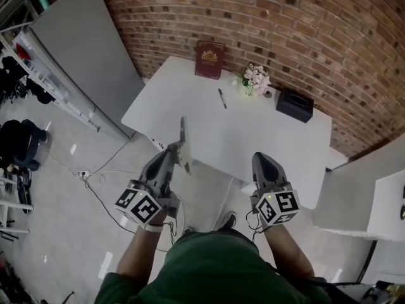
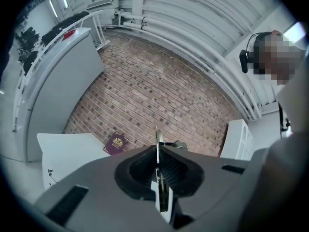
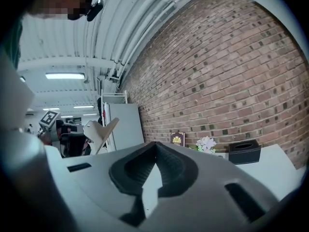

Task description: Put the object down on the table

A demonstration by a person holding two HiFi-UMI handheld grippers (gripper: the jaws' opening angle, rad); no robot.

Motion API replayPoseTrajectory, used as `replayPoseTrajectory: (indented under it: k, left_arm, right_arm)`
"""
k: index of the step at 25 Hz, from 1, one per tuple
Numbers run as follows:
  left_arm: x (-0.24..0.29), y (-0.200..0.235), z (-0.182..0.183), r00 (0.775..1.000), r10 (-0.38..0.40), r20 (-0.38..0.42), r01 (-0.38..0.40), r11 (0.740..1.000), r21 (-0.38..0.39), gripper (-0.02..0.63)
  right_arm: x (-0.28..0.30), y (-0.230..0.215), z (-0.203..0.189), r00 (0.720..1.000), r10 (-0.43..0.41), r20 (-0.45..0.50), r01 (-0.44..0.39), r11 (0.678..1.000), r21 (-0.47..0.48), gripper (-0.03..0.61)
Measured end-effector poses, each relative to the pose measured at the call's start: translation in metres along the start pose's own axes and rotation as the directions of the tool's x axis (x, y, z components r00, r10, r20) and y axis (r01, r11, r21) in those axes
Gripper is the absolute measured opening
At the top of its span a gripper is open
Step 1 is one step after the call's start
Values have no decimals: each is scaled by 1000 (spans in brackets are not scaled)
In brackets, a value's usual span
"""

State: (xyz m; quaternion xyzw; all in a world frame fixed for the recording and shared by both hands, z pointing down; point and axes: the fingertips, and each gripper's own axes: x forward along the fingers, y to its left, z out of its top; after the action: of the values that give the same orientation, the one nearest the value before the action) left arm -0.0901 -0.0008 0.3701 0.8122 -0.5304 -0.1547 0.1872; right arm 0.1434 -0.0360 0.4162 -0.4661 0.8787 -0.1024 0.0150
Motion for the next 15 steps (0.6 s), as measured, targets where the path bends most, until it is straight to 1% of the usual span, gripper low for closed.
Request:
replayPoseTrajectory:
  k: [4, 6, 8, 12, 15]
  left_arm:
    - [12, -7, -11, 997, 73, -7, -73, 997, 17, 12]
    - [17, -9, -12, 993, 116, -25, -116, 993, 18, 12]
    - [22, -6, -14, 989, 142, -30, -141, 990, 16, 12]
    - [33, 10, -18, 989, 148, -13, -147, 989, 15, 12]
    - [46, 23, -15, 987, 156, -34, -155, 988, 16, 12]
  right_arm:
    - [13, -22, -1, 998, 63, -13, -63, 998, 11, 3]
    - [18, -28, -3, 996, 83, -21, -83, 996, 21, 3]
    - [24, -34, -6, 995, 95, -30, -94, 995, 29, 3]
    - [40, -45, -12, 994, 99, -47, -97, 995, 38, 3]
    - [54, -48, -12, 994, 89, -56, -87, 995, 39, 3]
